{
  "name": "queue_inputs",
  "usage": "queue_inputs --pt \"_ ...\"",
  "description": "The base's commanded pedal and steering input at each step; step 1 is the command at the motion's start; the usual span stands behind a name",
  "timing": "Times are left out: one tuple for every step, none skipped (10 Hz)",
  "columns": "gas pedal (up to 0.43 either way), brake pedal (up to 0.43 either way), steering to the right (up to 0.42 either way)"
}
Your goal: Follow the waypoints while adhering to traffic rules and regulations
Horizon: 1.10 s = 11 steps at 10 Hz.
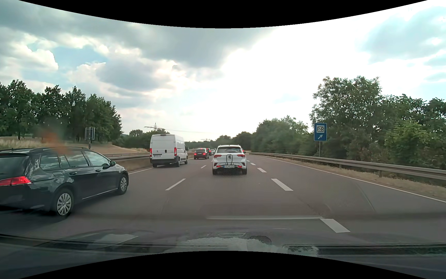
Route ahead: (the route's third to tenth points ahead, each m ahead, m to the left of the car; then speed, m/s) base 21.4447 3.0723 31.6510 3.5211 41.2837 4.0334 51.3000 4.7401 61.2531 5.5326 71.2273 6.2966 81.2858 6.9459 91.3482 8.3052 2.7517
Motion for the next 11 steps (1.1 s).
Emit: queue_inputs --pt "0.0 0.0 -0.009" --pt "0.0 0.0 -0.01" --pt "0.0 0.0 -0.011" --pt "0.0 0.0 -0.012" --pt "0.0 0.0 -0.012" --pt "0.0 0.0 -0.012" --pt "0.0 0.0 -0.013" --pt "0.0 0.0 -0.015" --pt "0.0 0.0 -0.018" --pt "0.0 0.0 -0.019" --pt "0.0 0.0 -0.02"
